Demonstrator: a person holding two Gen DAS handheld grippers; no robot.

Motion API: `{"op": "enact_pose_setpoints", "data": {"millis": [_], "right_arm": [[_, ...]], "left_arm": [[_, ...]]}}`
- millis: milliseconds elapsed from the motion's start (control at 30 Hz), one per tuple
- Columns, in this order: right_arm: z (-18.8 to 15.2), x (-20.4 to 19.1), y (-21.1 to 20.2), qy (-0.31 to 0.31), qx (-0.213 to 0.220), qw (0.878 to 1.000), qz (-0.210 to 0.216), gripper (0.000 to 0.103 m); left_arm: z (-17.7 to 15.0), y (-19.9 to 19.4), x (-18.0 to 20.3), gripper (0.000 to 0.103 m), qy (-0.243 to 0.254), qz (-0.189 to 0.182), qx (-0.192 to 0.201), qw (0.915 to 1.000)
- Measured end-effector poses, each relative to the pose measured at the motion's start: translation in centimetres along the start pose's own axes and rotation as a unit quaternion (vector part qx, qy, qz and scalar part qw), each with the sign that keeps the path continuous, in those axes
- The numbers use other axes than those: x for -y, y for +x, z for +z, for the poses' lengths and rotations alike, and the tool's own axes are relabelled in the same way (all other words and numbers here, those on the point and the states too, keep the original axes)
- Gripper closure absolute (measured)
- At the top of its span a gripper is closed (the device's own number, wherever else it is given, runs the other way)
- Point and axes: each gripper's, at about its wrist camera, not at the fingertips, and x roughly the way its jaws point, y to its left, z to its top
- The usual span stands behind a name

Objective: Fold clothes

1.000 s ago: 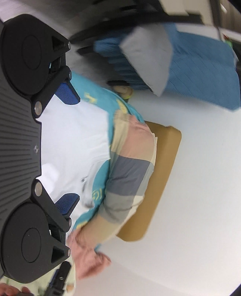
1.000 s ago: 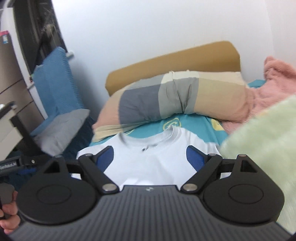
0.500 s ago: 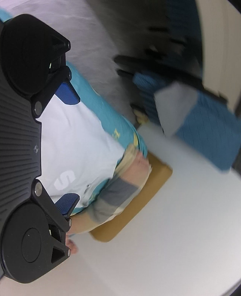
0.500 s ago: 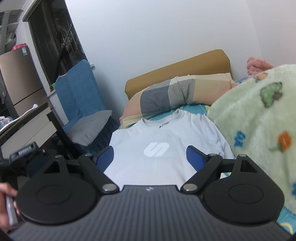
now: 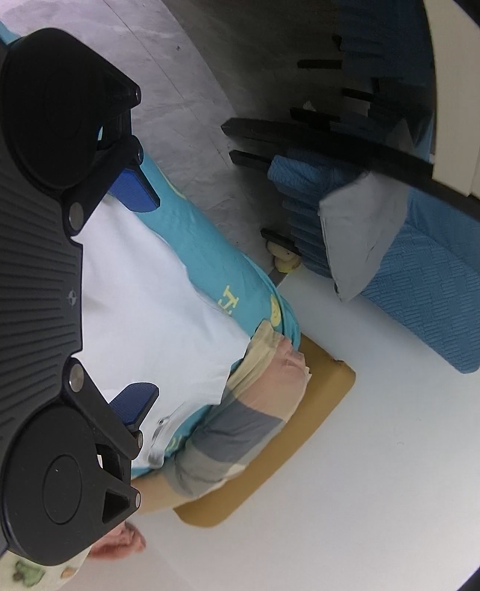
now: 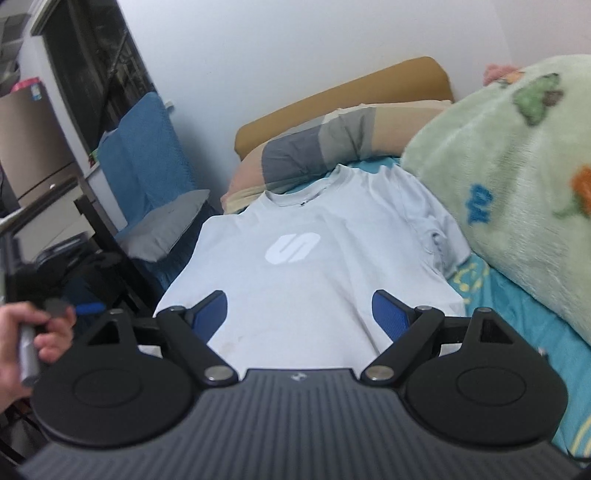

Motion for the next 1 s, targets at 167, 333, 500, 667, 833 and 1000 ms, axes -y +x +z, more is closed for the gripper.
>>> {"op": "enact_pose_setpoints", "data": {"millis": [167, 333, 500, 667, 833, 1000], "right_arm": [[-0.3, 0.7, 3.0, -0.012, 0.009, 1.0, -0.007, 0.016], [-1.1, 2.0, 6.6, -0.017, -0.013, 1.0, -0.02, 0.016], [-1.5, 2.4, 9.2, -0.067, -0.005, 0.996, -0.053, 0.016], [-1.5, 3.6, 10.3, -0.056, -0.013, 0.996, -0.076, 0.016], [-0.9, 4.1, 9.6, -0.063, -0.006, 0.991, -0.118, 0.016], [0.1, 6.1, 8.3, -0.013, 0.013, 0.99, -0.142, 0.016]], "left_arm": [[0.6, 6.9, 0.5, 0.007, 0.037, 0.008, -0.007, 0.9993], [1.3, 11.9, 0.2, 0.013, 0.057, 0.011, 0.004, 0.9983], [1.5, 15.1, 0.1, 0.035, 0.055, -0.005, -0.015, 0.9983], [1.3, 16.3, 1.4, 0.082, 0.079, 0.003, -0.017, 0.9967], [1.2, 15.3, 6.0, 0.1, 0.158, 0.052, 0.009, 0.986], [-3.3, 12.9, 14.1, 0.1, 0.311, 0.033, 0.042, 0.9488]]}}
